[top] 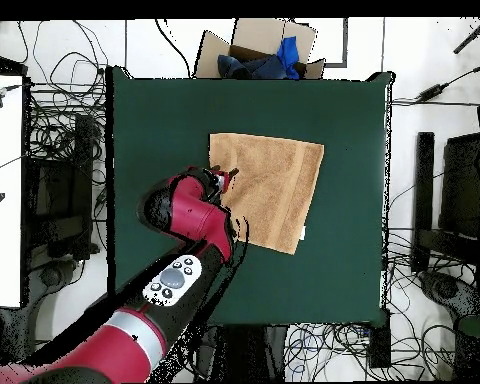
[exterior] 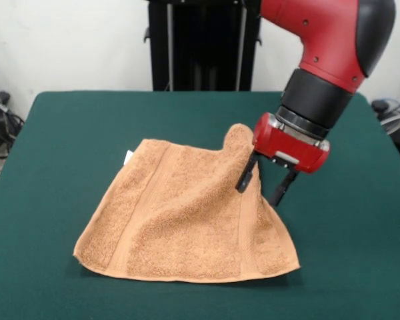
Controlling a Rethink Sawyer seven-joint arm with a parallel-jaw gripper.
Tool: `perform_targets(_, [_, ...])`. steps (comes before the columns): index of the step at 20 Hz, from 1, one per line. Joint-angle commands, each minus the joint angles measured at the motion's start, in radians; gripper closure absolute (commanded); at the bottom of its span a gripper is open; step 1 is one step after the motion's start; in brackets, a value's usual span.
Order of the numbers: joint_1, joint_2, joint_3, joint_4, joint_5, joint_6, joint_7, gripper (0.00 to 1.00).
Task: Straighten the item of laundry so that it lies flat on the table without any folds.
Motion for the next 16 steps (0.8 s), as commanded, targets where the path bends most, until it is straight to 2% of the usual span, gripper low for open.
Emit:
perform_targets(1, [0.037, 0.092, 0.023, -0.042, 0.056, 0.095, 0.279, 0.0])
perform_targets(2, [0.066, 0.128, -0.026, -0.066, 0.078, 0.121, 0.297, 0.0])
perform_targets(6, [0.082, 0.169, -0.066, -0.099, 0.103, 0.145, 0.307, 0.0])
perform_targets(16, [0.091, 0.183, -0.083, -0.109, 0.128, 0.158, 0.305, 0.0])
